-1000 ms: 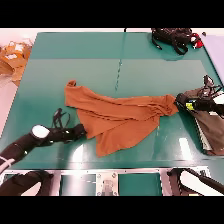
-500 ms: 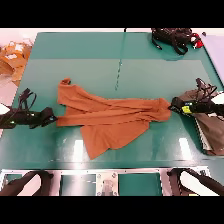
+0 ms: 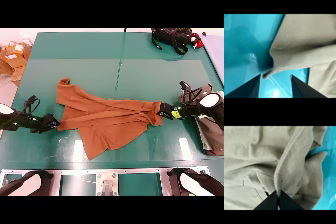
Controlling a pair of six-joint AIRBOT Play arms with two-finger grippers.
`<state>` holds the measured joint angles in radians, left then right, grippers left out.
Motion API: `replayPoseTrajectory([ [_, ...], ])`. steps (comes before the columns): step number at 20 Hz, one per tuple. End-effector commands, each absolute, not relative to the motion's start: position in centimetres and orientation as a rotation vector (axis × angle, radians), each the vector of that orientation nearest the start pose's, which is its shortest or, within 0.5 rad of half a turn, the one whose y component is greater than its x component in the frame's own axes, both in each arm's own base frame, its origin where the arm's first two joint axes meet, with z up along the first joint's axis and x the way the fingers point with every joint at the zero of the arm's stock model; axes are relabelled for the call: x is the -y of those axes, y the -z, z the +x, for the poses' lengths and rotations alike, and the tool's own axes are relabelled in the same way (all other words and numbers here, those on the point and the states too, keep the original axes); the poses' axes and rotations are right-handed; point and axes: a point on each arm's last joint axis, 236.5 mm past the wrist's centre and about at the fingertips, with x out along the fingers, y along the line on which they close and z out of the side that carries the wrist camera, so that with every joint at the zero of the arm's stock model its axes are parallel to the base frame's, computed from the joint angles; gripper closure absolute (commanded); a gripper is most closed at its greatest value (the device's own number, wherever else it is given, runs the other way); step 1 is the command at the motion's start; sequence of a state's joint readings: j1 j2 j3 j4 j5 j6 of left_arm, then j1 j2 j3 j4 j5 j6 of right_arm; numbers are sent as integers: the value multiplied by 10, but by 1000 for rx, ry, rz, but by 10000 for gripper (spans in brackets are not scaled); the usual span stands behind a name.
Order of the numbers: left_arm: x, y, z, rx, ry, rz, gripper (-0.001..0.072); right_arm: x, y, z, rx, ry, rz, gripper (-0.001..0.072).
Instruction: Fold the shirts.
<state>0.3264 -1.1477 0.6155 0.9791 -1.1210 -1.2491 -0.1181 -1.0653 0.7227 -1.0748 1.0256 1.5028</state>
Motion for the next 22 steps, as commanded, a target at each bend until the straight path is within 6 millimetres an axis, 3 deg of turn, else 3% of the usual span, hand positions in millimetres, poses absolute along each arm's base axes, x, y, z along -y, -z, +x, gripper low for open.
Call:
replayPoseTrajectory([
  [1,33,94,257,-1485,168,-624,272,-63,39,305,-1301,-126,527,698],
  [4,34,104,253,-1500,148,-644,272,-63,39,306,-1298,-125,527,698],
  [6,37,104,269,-1428,142,-692,273,-62,39,307,-1291,-123,527,698],
  [8,56,94,284,-1361,235,-760,299,-62,39,308,-1289,-122,526,698],
  [10,72,89,286,-1358,319,-815,301,-61,39,309,-1281,-120,527,698],
  [11,79,88,279,-1387,353,-833,338,-61,39,310,-1278,-119,527,698],
  [12,85,87,271,-1422,390,-843,581,-61,38,311,-1276,-118,527,698],
  [13,90,82,263,-1442,440,-841,653,-61,38,311,-1275,-119,527,699],
  [16,99,54,263,-1453,562,-826,683,-63,19,321,-1238,-140,527,699],
  [18,101,12,287,-1380,637,-825,683,-63,-30,340,-1136,-176,500,699],
  [19,102,-24,306,-1286,682,-806,683,-60,-63,350,-1066,-191,483,699],
  [20,103,-66,325,-1177,719,-780,683,-54,-103,359,-981,-198,465,699],
  [22,103,-170,350,-927,779,-647,683,-35,-198,368,-766,-179,445,698],
])
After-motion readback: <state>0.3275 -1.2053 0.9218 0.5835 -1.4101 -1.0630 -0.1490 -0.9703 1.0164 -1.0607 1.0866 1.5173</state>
